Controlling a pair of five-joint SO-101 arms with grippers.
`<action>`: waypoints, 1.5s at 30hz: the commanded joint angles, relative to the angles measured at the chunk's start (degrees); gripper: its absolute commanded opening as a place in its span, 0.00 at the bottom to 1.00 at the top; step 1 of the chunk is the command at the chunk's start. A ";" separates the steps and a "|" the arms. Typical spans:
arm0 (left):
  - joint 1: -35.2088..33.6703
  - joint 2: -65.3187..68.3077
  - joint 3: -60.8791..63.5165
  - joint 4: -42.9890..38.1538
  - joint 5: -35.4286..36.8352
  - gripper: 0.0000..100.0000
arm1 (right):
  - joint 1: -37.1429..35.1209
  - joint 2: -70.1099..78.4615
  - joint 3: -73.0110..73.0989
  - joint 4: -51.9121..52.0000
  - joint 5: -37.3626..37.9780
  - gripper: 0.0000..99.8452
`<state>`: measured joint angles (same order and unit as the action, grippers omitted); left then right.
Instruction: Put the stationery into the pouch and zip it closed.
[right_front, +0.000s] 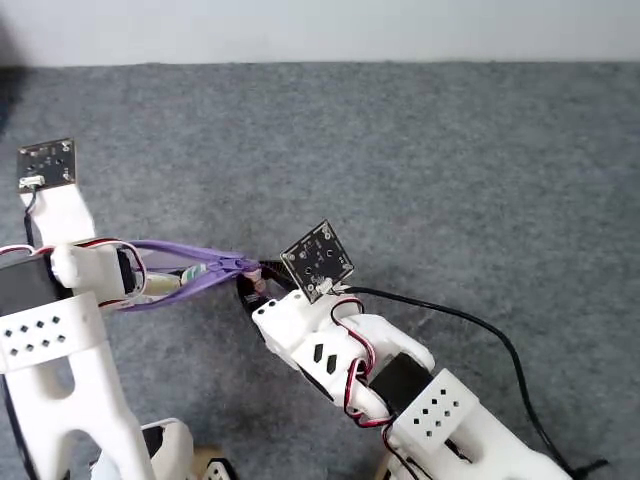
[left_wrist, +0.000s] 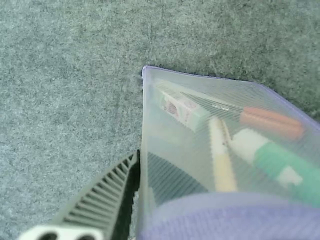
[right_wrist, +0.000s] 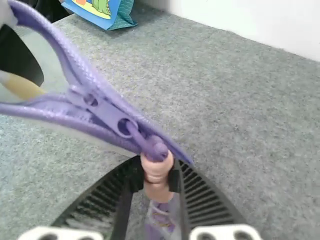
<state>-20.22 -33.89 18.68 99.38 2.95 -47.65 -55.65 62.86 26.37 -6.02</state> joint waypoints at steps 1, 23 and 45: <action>0.44 0.09 -1.63 0.70 0.53 0.01 | 0.13 0.22 -3.34 0.40 3.60 0.04; 0.88 -7.03 -8.84 1.05 1.05 0.29 | 6.46 0.84 -8.18 -0.04 7.91 0.01; -10.73 -27.25 -14.46 0.62 5.89 0.26 | 11.47 0.84 -11.60 -3.21 12.31 0.01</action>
<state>-27.60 -60.88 5.85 99.38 8.40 -36.75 -54.95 55.91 24.70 5.67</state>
